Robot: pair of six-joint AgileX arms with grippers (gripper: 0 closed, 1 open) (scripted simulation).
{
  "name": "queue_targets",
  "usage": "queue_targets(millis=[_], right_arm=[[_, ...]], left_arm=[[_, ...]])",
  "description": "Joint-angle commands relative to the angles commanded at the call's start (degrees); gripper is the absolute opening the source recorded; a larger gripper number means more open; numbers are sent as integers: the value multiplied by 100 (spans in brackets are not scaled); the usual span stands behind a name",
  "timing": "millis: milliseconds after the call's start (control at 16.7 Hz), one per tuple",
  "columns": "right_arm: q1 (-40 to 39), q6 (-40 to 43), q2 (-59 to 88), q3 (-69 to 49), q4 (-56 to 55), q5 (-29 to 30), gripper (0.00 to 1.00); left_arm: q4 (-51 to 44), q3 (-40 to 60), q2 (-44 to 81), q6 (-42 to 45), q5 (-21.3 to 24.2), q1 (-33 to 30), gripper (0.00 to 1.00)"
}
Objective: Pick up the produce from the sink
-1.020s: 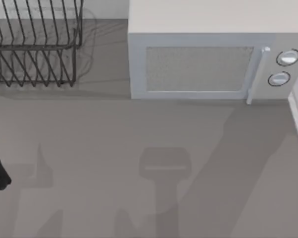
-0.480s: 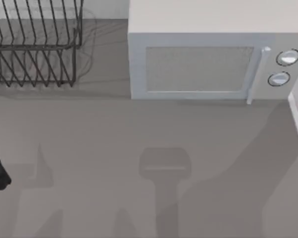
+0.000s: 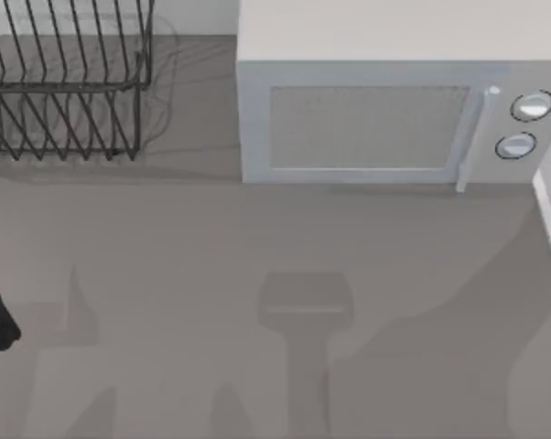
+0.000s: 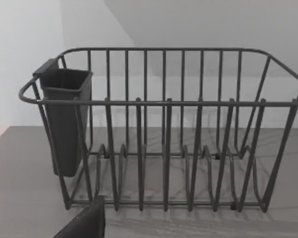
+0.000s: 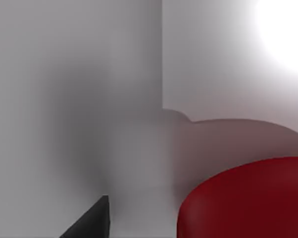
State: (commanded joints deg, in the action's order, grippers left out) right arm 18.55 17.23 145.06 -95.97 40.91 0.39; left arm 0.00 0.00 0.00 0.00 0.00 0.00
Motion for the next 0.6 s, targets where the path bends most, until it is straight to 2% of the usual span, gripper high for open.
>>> queue_targets(millis=[60,600], right_arm=[[0,0,0,0,0,0,100],[0,0,0,0,0,0,32]], left_arm=[[0,0,0,0,0,0,100],[0,0,0,0,0,0,100]])
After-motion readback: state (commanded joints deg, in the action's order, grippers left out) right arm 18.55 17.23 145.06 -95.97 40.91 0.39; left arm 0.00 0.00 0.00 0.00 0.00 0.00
